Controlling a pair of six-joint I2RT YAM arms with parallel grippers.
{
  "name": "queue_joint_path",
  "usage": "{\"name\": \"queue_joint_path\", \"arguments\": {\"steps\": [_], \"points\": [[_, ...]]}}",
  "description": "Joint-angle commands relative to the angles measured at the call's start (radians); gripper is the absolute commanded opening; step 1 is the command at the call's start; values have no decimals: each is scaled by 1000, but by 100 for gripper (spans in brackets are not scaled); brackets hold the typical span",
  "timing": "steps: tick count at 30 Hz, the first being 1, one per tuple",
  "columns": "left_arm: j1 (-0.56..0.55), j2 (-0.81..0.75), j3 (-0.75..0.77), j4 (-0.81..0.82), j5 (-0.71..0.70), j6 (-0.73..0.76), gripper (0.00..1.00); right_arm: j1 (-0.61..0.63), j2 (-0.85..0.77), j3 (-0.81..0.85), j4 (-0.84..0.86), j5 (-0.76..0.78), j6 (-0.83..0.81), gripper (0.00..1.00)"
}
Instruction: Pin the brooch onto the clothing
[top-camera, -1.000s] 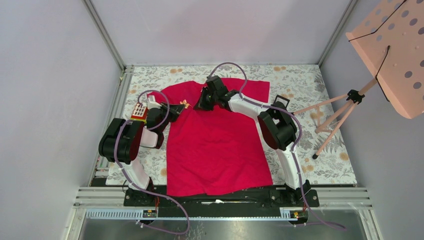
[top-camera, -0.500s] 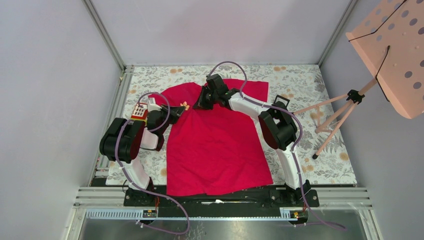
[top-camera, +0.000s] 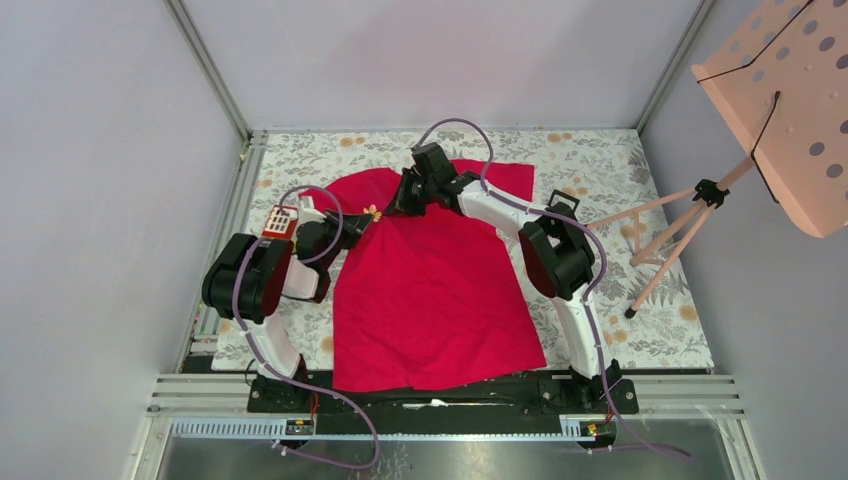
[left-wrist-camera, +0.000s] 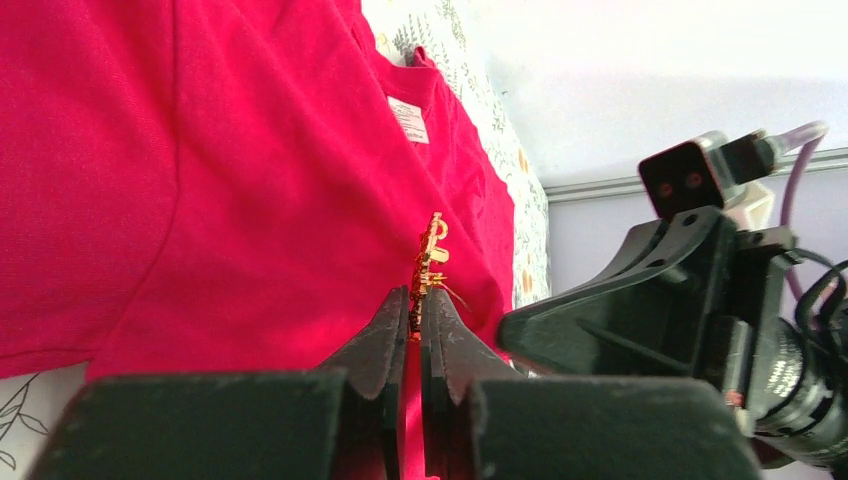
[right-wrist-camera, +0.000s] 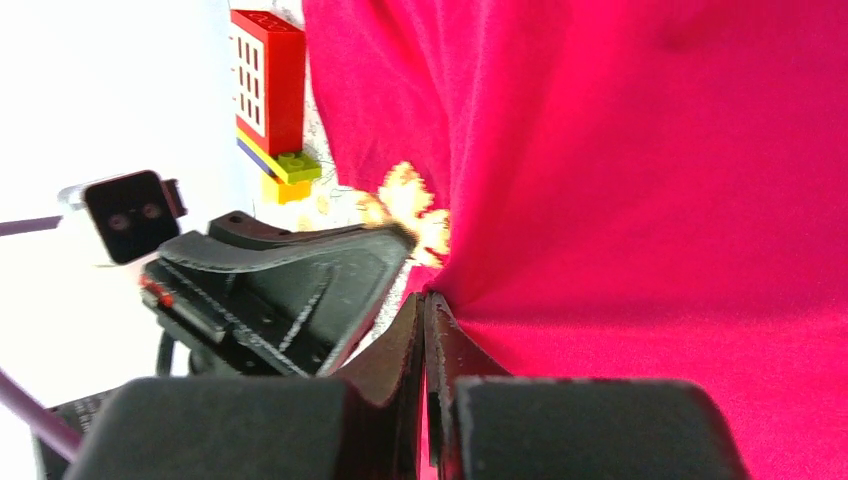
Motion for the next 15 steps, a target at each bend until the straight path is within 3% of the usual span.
{"name": "queue_joint_path", "arguments": {"steps": [1,15], "points": [[-25,15,1,81,29,-7,0,1,3,77,13,-58,-1,0],[-37,10,-2,104,26,-19,0,-1,13,100,-105,-10,-68,0]]}}
